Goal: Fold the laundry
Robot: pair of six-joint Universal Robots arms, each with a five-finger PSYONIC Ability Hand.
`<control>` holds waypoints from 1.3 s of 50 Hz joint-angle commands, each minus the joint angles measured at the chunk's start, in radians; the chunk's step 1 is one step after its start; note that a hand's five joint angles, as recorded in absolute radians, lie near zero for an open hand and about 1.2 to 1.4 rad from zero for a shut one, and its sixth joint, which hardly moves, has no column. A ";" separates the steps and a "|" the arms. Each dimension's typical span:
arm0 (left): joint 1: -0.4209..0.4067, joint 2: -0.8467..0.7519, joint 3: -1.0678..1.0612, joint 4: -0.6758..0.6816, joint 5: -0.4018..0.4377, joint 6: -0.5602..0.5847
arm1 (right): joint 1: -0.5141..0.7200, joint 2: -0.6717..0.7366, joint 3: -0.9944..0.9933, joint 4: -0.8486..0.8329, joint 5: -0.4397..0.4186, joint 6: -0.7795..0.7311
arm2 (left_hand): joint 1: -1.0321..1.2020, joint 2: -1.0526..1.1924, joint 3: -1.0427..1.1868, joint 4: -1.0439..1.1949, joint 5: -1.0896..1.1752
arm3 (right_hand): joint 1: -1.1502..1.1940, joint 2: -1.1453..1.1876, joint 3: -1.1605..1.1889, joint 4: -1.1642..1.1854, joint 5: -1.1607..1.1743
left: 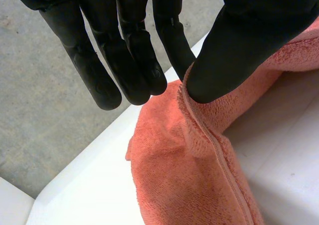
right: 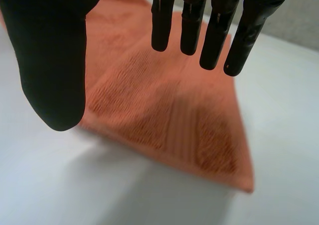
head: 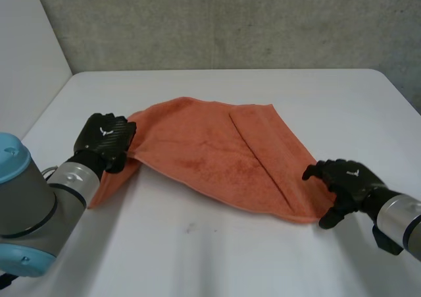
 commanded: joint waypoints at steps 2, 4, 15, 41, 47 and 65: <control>-0.001 -0.011 0.004 0.002 0.001 0.000 | 0.008 0.102 0.007 -0.076 0.005 -0.025 | 0.261 0.199 0.205 0.200 0.264 | 0.138 0.082 0.096 0.101 0.104; 0.001 -0.014 0.005 0.002 0.001 0.000 | 0.008 0.118 0.005 -0.101 0.007 -0.029 | 0.261 0.199 0.205 0.200 0.264 | 0.168 0.111 0.125 0.130 0.133; 0.013 -0.020 0.005 0.002 0.001 -0.002 | 0.008 0.152 -0.021 -0.113 0.008 -0.034 | 0.261 0.199 0.205 0.200 0.264 | 0.303 0.246 0.260 0.266 0.269; 0.016 -0.019 0.007 0.002 -0.001 -0.002 | 0.025 0.218 -0.124 -0.125 0.082 -0.080 | 0.261 0.199 0.205 0.200 0.264 | 0.576 0.519 0.533 0.539 0.542; 0.022 -0.019 0.007 0.002 -0.001 -0.002 | 0.028 0.215 -0.121 -0.115 0.094 -0.069 | 0.261 0.199 0.205 0.200 0.264 | 0.570 0.514 0.528 0.533 0.536; 0.036 -0.035 0.025 0.002 -0.002 -0.003 | 0.051 0.185 -0.085 -0.033 0.077 -0.077 | 0.261 0.199 0.205 0.200 0.264 | 0.385 0.329 0.343 0.348 0.351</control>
